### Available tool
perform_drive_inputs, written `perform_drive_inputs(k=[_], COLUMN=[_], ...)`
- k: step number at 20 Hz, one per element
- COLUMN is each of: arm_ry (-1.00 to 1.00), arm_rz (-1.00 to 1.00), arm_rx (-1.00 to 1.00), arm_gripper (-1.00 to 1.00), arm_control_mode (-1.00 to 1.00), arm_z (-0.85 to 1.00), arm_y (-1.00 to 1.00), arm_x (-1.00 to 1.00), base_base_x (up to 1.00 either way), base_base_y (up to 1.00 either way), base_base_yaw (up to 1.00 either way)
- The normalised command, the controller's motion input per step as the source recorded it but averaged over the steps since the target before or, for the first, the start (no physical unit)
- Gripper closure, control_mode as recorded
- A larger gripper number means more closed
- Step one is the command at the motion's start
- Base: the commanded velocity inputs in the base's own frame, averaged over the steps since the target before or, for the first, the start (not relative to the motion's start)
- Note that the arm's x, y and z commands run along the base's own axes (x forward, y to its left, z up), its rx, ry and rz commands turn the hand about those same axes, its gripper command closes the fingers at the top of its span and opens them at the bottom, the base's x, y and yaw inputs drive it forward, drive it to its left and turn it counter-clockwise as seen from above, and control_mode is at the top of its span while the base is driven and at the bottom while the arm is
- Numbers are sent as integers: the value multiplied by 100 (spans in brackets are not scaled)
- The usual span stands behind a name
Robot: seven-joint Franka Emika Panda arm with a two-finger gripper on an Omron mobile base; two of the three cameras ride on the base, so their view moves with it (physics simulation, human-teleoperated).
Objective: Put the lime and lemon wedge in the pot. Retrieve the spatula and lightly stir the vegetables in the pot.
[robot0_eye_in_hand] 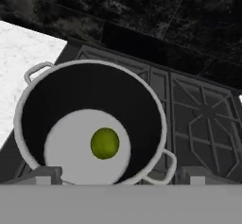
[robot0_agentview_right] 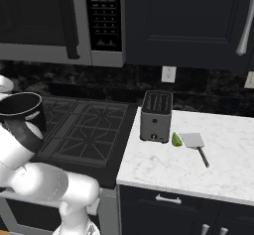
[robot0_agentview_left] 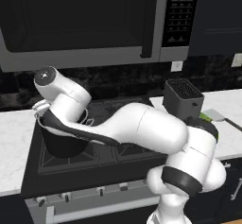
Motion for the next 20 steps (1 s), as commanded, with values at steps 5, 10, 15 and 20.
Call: perform_drive_inputs(k=[5,10,15,20], arm_ry=[-3,10,18,18], arm_rz=[-5,-15,-18,-18], arm_rx=[11,14,12,6], arm_gripper=[-100,-100,-100,-100], arm_control_mode=[-100,-100,-100,-100], arm_z=[49,0,-1,-16], arm_y=[-99,-100,-100,-100], arm_x=[-63,-9,0,0], base_base_x=[0,0,0,0], base_base_y=[0,0,0,0], base_base_yaw=[0,0,0,0])
